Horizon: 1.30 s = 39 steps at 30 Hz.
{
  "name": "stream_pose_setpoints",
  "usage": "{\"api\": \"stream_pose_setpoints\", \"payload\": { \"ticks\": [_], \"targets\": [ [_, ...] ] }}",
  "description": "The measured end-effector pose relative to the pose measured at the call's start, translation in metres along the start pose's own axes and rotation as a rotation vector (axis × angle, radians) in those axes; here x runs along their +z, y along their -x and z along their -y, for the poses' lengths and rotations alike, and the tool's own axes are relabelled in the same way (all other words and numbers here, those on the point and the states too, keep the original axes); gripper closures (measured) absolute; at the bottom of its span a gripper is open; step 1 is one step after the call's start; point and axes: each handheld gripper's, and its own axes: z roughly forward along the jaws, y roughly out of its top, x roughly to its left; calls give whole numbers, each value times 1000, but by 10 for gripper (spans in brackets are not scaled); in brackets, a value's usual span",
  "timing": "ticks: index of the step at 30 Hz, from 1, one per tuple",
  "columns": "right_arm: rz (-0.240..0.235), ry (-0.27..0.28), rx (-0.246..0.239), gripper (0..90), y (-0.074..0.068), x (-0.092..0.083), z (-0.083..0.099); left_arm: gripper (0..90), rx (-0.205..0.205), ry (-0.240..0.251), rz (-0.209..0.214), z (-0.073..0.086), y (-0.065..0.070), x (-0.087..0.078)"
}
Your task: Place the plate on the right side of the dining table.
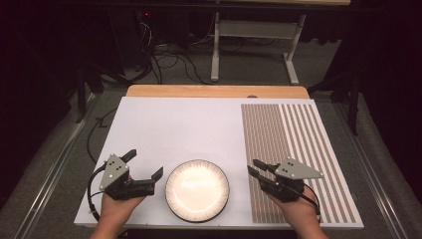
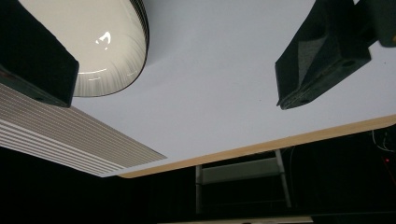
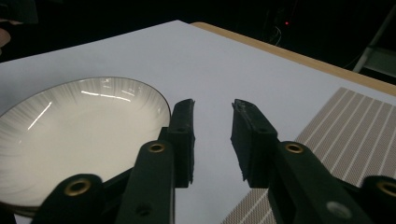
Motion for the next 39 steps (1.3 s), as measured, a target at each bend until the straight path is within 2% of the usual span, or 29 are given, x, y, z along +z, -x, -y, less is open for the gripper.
{"api": "stream_pose_setpoints", "payload": {
  "ticks": [1, 3, 5, 6, 9, 15, 19, 22, 23, 24, 25, 30, 35, 39],
  "targets": [
    [-7, -7, -8, 785, -1, 6, -9, 2, 0, -5, 5, 0, -1, 0],
    [-18, -4, -23, 836, -2, 13, -17, 2, -4, -7, 7, 1, -1, 0],
    [-28, -9, -30, 858, -2, 16, -19, 2, -4, -6, 7, 1, -1, 0],
    [-54, -5, -22, 899, -4, 22, -20, 2, -2, -7, 9, 1, 0, 1],
    [-77, -48, -35, 900, -9, 28, -14, 2, 0, -7, 13, 1, 0, 1],
    [-110, -104, -30, 900, -18, 33, -5, 2, 9, -1, 15, 0, 2, -1],
    [-119, -146, -73, 900, -28, 36, -2, 2, 10, 1, 18, -1, 1, -1],
    [-135, -171, -83, 900, -31, 37, 0, 2, 11, 1, 19, -1, 1, -1],
    [-154, -203, -98, 900, -33, 38, 2, 2, 8, 5, 21, -1, 1, -1],
    [-154, -203, -98, 900, -33, 38, 2, 2, 8, 5, 21, -1, 1, -1],
    [-175, -239, -102, 900, -36, 40, 6, 2, 9, 7, 22, -1, 1, -2],
    [-200, -291, -115, 900, -38, 42, 12, 2, 11, 9, 25, -2, 0, -3],
    [-210, -322, -124, 900, -40, 45, 13, 2, 10, 9, 30, -1, 0, -2],
    [-217, -325, -121, 900, -39, 45, 13, 2, 10, 10, 32, -2, 0, -3]
  ]
}}
